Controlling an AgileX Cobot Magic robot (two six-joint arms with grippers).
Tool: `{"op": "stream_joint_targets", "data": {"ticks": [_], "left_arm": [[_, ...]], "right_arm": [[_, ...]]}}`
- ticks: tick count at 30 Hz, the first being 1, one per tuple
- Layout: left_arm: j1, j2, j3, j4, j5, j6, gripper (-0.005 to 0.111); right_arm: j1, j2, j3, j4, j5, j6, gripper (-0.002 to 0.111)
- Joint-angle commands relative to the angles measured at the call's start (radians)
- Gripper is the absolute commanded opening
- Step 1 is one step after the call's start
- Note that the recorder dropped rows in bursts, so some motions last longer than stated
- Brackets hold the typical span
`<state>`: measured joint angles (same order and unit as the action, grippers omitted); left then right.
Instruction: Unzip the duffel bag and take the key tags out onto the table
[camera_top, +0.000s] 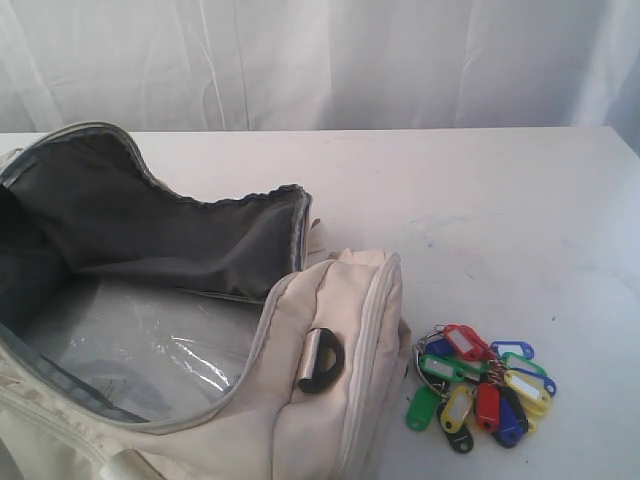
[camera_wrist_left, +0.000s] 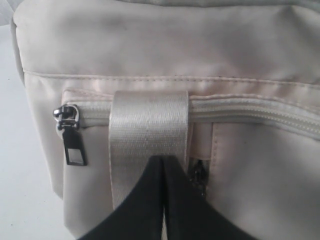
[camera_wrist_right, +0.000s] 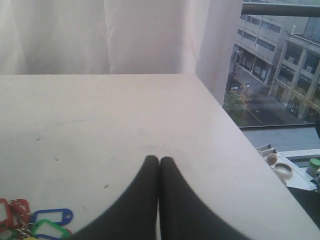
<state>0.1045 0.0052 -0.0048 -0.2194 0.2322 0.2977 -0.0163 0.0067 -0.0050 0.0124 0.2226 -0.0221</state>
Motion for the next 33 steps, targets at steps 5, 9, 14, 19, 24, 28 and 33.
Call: {"op": "stream_joint_targets", "data": {"ticks": [5, 9, 14, 19, 24, 28, 33], "left_arm": [[0.003, -0.005, 0.005, -0.01, 0.001, -0.005, 0.001], [0.003, -0.005, 0.005, -0.01, 0.001, -0.005, 0.001], [0.003, -0.005, 0.005, -0.01, 0.001, -0.005, 0.001], [0.003, -0.005, 0.005, -0.01, 0.001, -0.005, 0.001], [0.003, -0.005, 0.005, -0.01, 0.001, -0.005, 0.001], [0.003, -0.005, 0.005, -0.01, 0.001, -0.005, 0.001], [0.003, -0.005, 0.005, -0.01, 0.001, -0.005, 0.001]], "right_arm": [[-0.002, -0.007, 0.005, -0.077, 0.052, 0.022, 0.0], [-0.002, -0.007, 0.005, -0.129, 0.055, 0.027, 0.0], [-0.002, -0.007, 0.005, -0.196, 0.081, 0.027, 0.0], [-0.002, -0.007, 0.005, -0.182, 0.083, 0.027, 0.0], [-0.002, -0.007, 0.005, -0.124, 0.091, 0.027, 0.0], [-0.002, -0.007, 0.005, -0.054, 0.093, 0.027, 0.0], [-0.002, -0.007, 0.005, -0.054, 0.093, 0.027, 0.0]]}}
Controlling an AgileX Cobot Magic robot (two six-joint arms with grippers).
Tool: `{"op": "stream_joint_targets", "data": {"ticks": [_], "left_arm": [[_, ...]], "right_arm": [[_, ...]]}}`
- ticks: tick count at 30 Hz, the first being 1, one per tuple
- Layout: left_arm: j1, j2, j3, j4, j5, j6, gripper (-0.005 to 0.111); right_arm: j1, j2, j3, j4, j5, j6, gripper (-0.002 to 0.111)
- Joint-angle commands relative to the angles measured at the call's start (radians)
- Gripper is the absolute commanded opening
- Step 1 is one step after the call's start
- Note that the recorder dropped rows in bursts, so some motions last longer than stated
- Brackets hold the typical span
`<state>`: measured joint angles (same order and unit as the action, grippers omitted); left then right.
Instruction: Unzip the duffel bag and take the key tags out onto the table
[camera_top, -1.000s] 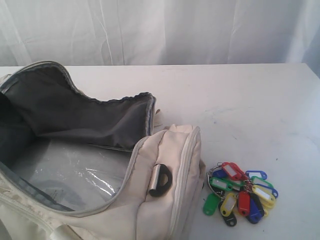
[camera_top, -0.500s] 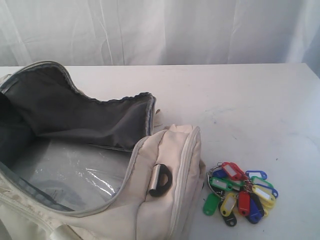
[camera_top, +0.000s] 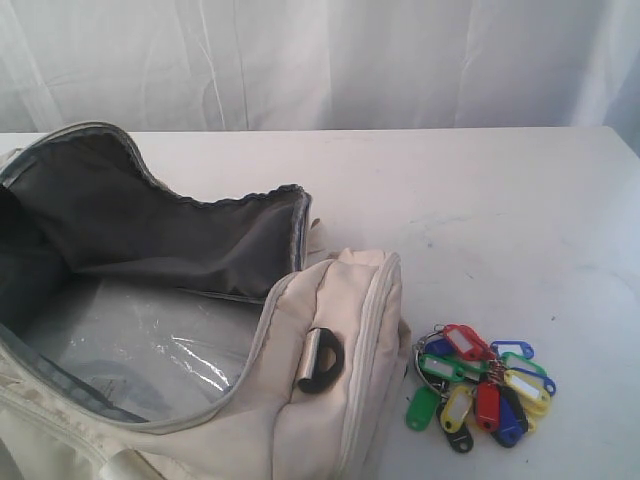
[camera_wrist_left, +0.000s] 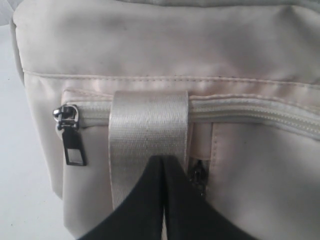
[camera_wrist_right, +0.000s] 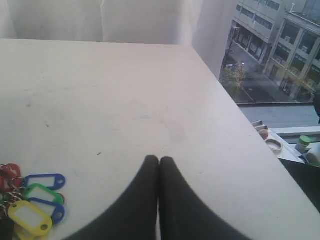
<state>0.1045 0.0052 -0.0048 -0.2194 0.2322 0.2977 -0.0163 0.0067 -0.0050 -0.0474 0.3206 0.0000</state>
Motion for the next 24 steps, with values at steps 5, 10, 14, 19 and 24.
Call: {"op": "stream_joint_targets", "data": {"ticks": [5, 10, 14, 19, 24], "left_arm": [[0.003, -0.005, 0.005, -0.01, 0.001, -0.005, 0.001], [0.003, -0.005, 0.005, -0.01, 0.001, -0.005, 0.001], [0.003, -0.005, 0.005, -0.01, 0.001, -0.005, 0.001], [-0.025, -0.005, 0.005, -0.01, 0.001, -0.005, 0.001], [-0.042, -0.005, 0.005, -0.01, 0.001, -0.005, 0.001]], "right_arm": [[-0.002, -0.007, 0.005, 0.002, -0.005, 0.005, 0.0], [-0.002, -0.007, 0.005, 0.002, -0.008, 0.005, 0.0], [0.001, -0.007, 0.005, 0.002, -0.007, 0.005, 0.0], [0.075, -0.007, 0.005, 0.002, -0.007, 0.005, 0.0], [0.077, -0.007, 0.005, 0.002, -0.007, 0.005, 0.0]]}}
